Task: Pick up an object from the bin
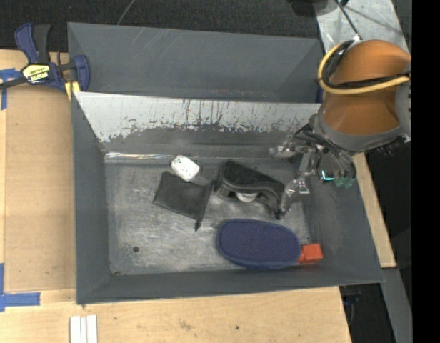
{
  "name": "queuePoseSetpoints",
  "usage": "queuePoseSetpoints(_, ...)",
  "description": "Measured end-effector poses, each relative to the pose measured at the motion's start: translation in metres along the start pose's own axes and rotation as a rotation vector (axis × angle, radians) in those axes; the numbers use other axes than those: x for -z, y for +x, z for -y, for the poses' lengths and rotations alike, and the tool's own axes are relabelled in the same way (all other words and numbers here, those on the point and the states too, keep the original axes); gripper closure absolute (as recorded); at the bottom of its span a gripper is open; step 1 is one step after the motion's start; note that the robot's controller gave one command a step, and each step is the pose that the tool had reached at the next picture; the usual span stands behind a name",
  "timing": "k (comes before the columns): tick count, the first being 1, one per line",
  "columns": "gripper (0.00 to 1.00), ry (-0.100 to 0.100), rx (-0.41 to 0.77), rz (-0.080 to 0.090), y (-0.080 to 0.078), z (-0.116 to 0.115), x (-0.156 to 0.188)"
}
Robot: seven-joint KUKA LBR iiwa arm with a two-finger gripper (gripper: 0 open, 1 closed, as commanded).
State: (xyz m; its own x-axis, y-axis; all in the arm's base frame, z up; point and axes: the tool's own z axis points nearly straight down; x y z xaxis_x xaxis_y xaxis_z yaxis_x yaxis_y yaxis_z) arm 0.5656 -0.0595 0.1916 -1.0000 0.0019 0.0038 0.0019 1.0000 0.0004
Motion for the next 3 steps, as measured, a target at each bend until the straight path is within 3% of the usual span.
queuePoseSetpoints(1,0.0,0.001,-0.106,0.001,-0.058,-0.027,-0.109)
queuePoseSetpoints(2,1.0,0.003,-0.105,0.002,-0.059,-0.027,-0.109)
queuePoseSetpoints(3,1.0,0.001,0.001,0.006,-0.04,-0.028,0.014)
